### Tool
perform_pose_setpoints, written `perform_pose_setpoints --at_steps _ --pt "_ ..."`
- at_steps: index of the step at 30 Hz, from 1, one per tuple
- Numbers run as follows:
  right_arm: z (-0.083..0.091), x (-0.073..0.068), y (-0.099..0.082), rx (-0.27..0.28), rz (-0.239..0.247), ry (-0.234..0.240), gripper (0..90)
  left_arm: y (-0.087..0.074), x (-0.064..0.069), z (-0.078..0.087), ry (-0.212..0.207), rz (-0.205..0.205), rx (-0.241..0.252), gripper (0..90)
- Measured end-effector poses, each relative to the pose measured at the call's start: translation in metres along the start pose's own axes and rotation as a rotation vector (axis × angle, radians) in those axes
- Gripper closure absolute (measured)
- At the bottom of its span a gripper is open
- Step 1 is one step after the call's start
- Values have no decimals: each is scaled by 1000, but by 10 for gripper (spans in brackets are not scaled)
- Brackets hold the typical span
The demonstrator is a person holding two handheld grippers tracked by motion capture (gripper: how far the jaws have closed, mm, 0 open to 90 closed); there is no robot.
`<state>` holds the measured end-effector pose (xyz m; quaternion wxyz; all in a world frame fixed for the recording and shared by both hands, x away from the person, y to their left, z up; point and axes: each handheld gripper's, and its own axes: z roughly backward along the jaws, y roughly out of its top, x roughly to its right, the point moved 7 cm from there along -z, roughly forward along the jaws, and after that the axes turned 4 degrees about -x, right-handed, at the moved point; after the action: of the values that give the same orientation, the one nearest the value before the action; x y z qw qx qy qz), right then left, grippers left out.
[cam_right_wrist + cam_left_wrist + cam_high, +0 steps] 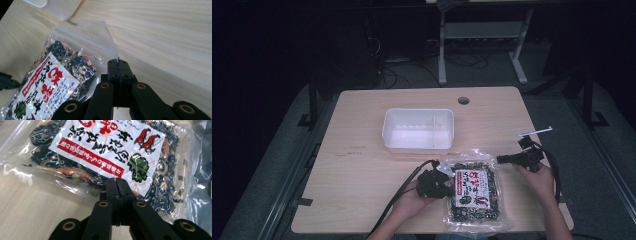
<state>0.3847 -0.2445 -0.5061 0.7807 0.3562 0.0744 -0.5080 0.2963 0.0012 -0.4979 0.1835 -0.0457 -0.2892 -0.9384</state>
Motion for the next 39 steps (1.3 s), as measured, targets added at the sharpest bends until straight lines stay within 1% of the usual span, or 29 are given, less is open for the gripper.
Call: perform_pose_setpoints --at_steps 1,3,4,5,6,7,8,9,10,11,12,13,14,15,16,17,18,20,22,24,25,26,27,29,31,33,35,36,39 --pt "3 0 -1 3 1 -3 900 2 0 3 -3 10 20 857" --pt "7 -1 -3 11 4 -11 900 2 -1 4 1 16 26 792" --pt "16 0 -5 26 6 -26 900 3 -4 6 4 39 38 762" --pt "20 0 -7 36 7 -35 900 3 -4 6 4 39 38 740" --pt "25 0 -7 48 6 -37 900 2 -8 6 10 63 39 696" --pt "29 0 -8 57 7 -40 900 2 -8 6 10 63 39 646" --pt "33 0 -9 63 6 -48 900 2 -9 6 13 73 37 623" --pt "37 -1 -9 70 11 -52 900 2 -10 5 6 81 37 588" --pt "37 -1 -9 70 11 -52 900 3 -10 5 2 89 39 588" --pt "40 -2 -10 79 17 -49 900 3 -11 4 5 99 40 537" --pt "46 -4 -10 89 28 -62 900 4 -13 1 -10 124 42 464" --pt "46 -4 -10 89 28 -62 900 4 -13 1 -10 124 42 429" --pt "49 -6 -9 94 38 -68 900 4 -15 -1 -14 137 44 429" --pt "55 -10 -8 107 48 -71 900 5 -17 -4 -27 161 48 377" --pt "55 -10 -8 107 48 -71 900 5 -17 -4 -27 161 48 375" --pt "58 -12 -7 120 57 -70 900 6 -18 -5 -39 172 52 375" --pt "64 -16 -5 144 63 -57 900 8 -19 -7 -59 189 66 359" --pt "67 -19 -4 156 68 -57 900 9 -20 -7 -70 194 73 351" --pt "75 -28 1 187 92 -46 900 12 -21 -8 -103 204 84 331" --pt "77 -31 2 198 102 -46 900 17 -21 -10 -149 224 103 310" --pt "81 -37 5 216 121 -46 900 20 -22 -12 -166 228 109 292" --pt "81 -37 5 216 121 -46 900 20 -22 -12 -166 228 109 294" --pt "86 -42 7 235 132 -38 900 22 -23 -13 -181 238 120 296" --pt "90 -43 8 247 135 -29 900 24 -24 -13 -190 244 131 318" --pt "92 -42 8 251 132 -20 900 25 -24 -13 -200 253 145 323" --pt "92 -41 7 253 129 -21 900 25 -24 -14 -204 260 145 323" --pt "93 -40 6 256 124 -6 900 26 -24 -16 -213 261 146 325" --pt "94 -40 6 258 128 -4 900 27 -24 -16 -230 272 158 338" --pt "95 -43 7 265 137 -6 900 28 -25 -15 -237 275 162 354"
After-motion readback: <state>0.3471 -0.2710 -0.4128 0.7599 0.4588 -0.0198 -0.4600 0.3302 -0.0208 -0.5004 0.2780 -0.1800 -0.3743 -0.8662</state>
